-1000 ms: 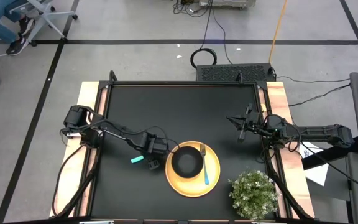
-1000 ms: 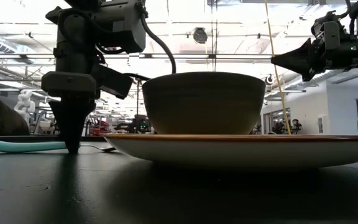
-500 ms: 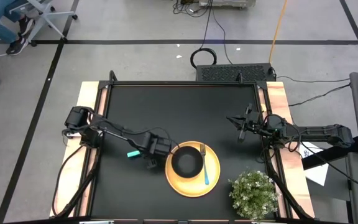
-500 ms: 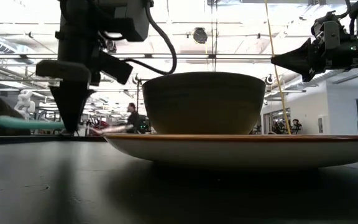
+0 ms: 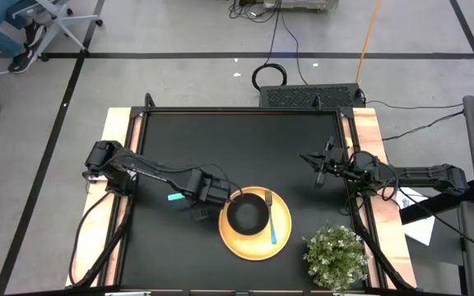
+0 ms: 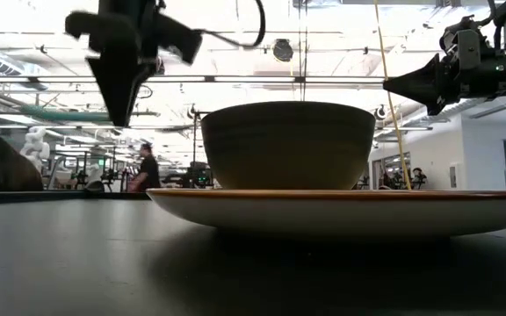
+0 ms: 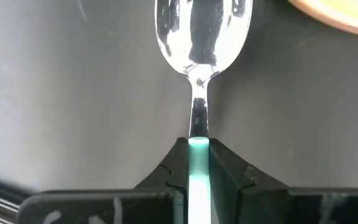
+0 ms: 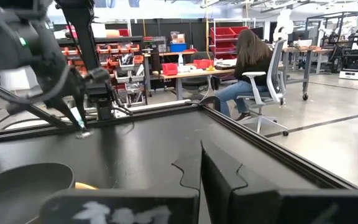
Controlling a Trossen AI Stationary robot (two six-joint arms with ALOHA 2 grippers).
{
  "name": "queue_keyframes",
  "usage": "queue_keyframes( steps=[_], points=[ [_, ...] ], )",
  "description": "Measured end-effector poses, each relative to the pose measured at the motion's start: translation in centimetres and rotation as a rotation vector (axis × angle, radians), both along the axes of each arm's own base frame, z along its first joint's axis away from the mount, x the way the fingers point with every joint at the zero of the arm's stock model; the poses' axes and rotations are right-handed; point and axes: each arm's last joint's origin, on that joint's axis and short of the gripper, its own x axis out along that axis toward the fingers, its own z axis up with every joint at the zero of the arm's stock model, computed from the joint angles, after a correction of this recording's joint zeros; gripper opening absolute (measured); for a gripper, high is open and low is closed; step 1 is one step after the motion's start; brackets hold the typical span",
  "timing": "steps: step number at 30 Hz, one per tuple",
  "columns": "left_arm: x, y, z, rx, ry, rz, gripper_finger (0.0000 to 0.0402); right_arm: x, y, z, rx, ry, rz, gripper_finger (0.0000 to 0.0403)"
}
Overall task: Pick and place plate/cup/fork/spoon on tray
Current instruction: Put the blue spoon into the black bowl
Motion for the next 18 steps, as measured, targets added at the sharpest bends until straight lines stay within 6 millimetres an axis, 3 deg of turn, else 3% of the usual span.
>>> queue_keyframes(
  steps=[9,18],
  points=[
    [1.1,-0.5,3.6,-0.034,-0.103,-0.080,0.0035,0.0,0.0,0.0,-0.009,0.004,-0.001,0.0000],
    [2.0,-0.7,4.5,-0.066,-0.185,-0.141,0.0035,0.0,0.0,0.0,-0.009,0.004,-0.001,0.0000]
  ],
)
